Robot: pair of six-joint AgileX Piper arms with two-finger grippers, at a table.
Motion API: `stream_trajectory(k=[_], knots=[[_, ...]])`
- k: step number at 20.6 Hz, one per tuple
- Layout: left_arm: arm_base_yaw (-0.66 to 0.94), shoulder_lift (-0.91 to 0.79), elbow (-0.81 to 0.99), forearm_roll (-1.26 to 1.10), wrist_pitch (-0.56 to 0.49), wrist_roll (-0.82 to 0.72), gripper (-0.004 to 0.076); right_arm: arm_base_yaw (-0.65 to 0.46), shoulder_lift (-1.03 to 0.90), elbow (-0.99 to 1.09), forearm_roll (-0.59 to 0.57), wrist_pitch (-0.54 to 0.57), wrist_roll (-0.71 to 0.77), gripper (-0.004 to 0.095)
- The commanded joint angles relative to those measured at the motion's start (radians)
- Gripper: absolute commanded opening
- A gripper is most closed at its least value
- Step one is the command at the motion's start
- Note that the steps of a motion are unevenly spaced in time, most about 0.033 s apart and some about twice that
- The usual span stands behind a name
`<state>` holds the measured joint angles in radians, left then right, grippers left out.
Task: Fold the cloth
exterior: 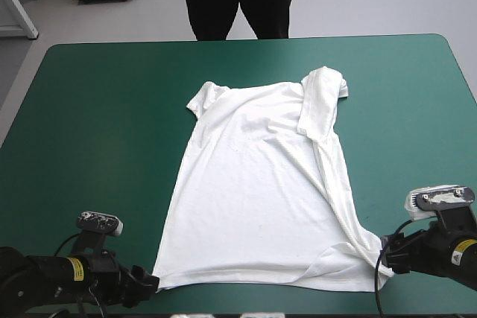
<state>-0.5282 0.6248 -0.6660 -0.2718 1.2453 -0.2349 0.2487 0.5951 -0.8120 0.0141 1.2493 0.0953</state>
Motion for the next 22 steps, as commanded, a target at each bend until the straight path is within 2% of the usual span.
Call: stream_trajectory(k=[1, 5, 7, 8, 11, 16, 18, 20, 22], knots=[[-0.008, 0.014, -0.030, 0.062, 0.045, -0.012, 0.0511, 0.001, -0.007, -0.030, -0.025, 0.000, -0.015, 0.0793], [-0.008, 0.086, -0.019, 0.171, 0.025, 0.026, 0.0511, 0.001, 0.015, -0.011, -0.099, 0.000, -0.041, 0.0793], [-0.008, 0.142, 0.001, 0.144, -0.051, 0.070, 0.0511, 0.001, 0.029, 0.020, -0.108, 0.000, -0.044, 0.0793], [-0.008, 0.179, 0.023, 0.117, -0.121, 0.089, 0.0511, 0.001, 0.034, 0.038, -0.108, 0.000, -0.049, 0.0793], [-0.008, 0.276, 0.084, 0.077, -0.218, 0.155, 0.0511, 0.001, 0.034, 0.055, -0.136, -0.002, -0.062, 0.0793], [-0.010, 0.402, 0.142, 0.072, -0.320, 0.197, 0.0511, 0.001, 0.034, 0.055, -0.168, -0.002, -0.067, 0.0793], [-0.010, 0.436, 0.142, 0.024, -0.345, 0.245, 0.0494, 0.001, 0.034, 0.055, -0.178, -0.002, -0.088, 0.0793], [-0.010, 0.489, 0.148, -0.001, -0.371, 0.264, 0.0433, 0.001, 0.037, 0.055, -0.186, -0.002, -0.139, 0.0793], [-0.010, 0.513, 0.148, -0.004, -0.371, 0.274, 0.0410, 0.001, 0.043, 0.055, -0.168, -0.002, -0.175, 0.0793]])
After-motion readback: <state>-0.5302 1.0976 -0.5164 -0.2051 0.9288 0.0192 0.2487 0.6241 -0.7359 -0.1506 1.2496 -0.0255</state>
